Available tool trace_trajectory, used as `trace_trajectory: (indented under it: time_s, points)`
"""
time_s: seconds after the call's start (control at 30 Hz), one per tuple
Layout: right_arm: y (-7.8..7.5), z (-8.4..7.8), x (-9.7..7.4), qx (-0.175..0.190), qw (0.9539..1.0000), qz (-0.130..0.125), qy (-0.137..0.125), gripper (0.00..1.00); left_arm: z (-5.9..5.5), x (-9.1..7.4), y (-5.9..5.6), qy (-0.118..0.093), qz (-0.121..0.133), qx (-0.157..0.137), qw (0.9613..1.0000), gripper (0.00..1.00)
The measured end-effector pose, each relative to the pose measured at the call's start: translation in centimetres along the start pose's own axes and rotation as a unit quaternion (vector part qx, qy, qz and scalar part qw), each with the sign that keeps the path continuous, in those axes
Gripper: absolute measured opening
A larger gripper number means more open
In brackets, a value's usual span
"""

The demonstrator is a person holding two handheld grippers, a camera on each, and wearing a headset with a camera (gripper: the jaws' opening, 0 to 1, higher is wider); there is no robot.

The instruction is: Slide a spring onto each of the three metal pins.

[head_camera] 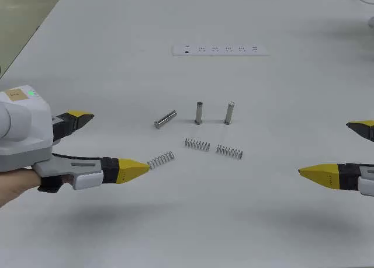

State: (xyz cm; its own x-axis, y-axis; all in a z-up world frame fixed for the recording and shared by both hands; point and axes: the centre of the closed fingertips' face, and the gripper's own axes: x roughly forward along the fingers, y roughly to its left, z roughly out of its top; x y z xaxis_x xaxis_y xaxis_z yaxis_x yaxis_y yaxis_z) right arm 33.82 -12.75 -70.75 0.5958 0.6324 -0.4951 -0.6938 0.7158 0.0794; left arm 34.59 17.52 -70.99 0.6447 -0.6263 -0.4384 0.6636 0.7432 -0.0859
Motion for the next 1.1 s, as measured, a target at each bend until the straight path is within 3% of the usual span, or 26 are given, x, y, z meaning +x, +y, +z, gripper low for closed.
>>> trace_trajectory:
  time_s: [1.1]
  points:
    - [0.41, 0.10, 0.29, -0.001, 1.0000, 0.006, 0.001, 0.98, -0.06, -0.23, 0.25, 0.002, 0.001, 0.001, 1.0000, 0.95]
